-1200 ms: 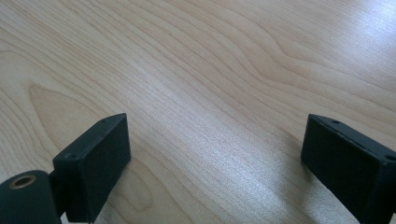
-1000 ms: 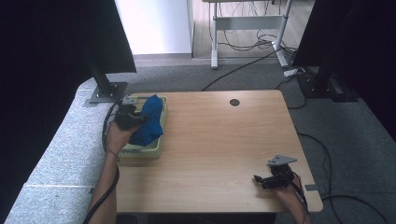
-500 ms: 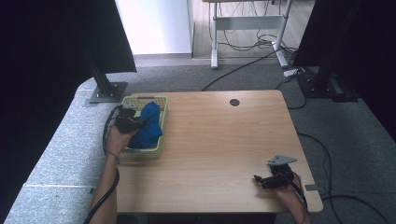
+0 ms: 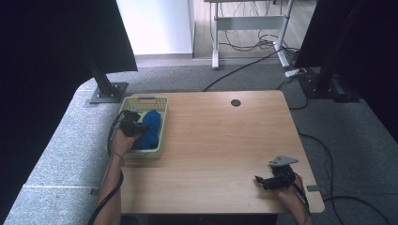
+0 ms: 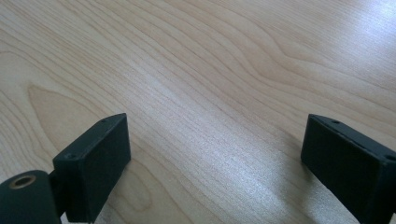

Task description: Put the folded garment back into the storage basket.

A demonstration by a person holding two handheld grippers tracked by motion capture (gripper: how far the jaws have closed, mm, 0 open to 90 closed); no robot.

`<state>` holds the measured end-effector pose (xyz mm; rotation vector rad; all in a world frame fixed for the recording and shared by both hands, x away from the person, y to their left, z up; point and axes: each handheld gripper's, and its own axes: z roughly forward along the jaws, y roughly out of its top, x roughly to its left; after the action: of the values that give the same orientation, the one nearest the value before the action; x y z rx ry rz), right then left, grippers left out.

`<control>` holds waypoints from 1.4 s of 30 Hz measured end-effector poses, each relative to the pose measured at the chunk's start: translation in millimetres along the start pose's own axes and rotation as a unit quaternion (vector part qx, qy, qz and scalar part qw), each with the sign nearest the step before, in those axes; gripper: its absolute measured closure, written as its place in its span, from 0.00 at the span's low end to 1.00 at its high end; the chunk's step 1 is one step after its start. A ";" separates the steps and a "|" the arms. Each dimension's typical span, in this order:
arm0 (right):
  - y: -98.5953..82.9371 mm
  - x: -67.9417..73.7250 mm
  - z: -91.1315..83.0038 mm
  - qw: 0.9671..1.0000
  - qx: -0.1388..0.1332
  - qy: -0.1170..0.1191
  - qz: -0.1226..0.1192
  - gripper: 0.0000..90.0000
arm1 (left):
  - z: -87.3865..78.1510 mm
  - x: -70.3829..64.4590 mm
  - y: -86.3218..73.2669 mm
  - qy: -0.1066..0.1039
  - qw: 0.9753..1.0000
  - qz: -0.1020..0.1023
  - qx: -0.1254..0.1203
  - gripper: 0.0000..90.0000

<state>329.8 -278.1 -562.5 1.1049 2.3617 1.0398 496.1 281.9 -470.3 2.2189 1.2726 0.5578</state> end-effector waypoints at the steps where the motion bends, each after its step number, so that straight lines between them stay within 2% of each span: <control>1: 0.0 0.0 0.0 1.000 0.000 0.000 0.000 0.09 | 2.3 0.6 0.5 0.002 1.000 0.000 0.005 0.81; 9: 0.0 0.0 0.0 1.000 0.000 0.000 0.000 0.09 | 17.5 1.6 8.5 0.019 0.999 0.010 0.047 0.80; 15: 0.0 0.0 0.0 1.000 0.000 0.000 0.000 0.09 | 32.0 4.7 10.0 0.019 0.997 0.009 0.072 0.79; 23: 0.0 0.0 0.0 1.000 0.000 0.000 0.000 0.09 | 54.4 13.1 3.7 0.017 0.995 0.001 0.102 0.74; 27: 0.0 0.0 0.0 1.000 0.000 0.000 0.000 0.09 | 57.4 18.4 3.9 0.018 0.994 -0.009 0.104 0.66; 30: 0.0 0.0 0.0 1.000 0.000 0.000 0.000 0.09 | 58.5 25.1 3.6 0.031 0.993 -0.026 0.112 0.47; 32: 0.0 0.0 0.0 1.000 0.000 0.000 0.000 0.09 | 58.2 27.8 3.0 0.046 0.992 -0.028 0.118 0.34; 34: 0.0 0.0 0.0 1.000 0.000 0.000 0.000 0.09 | 56.3 27.4 2.8 0.051 0.991 -0.024 0.119 0.26; 37: 0.0 0.0 0.0 1.000 0.000 0.000 0.000 0.09 | 51.4 24.6 3.5 0.032 0.993 -0.022 0.110 0.25; 39: 0.0 0.0 0.0 1.000 0.000 0.000 0.000 0.09 | 48.8 23.3 4.1 0.021 0.994 -0.021 0.109 0.24; 42: 0.0 0.1 0.0 1.000 0.000 0.000 0.000 0.09 | 46.1 20.5 4.9 -0.006 0.994 -0.012 0.111 0.23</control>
<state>329.7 -278.1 -562.5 1.1050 2.3608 1.0396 535.8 287.1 -501.4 2.3786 1.4129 0.4096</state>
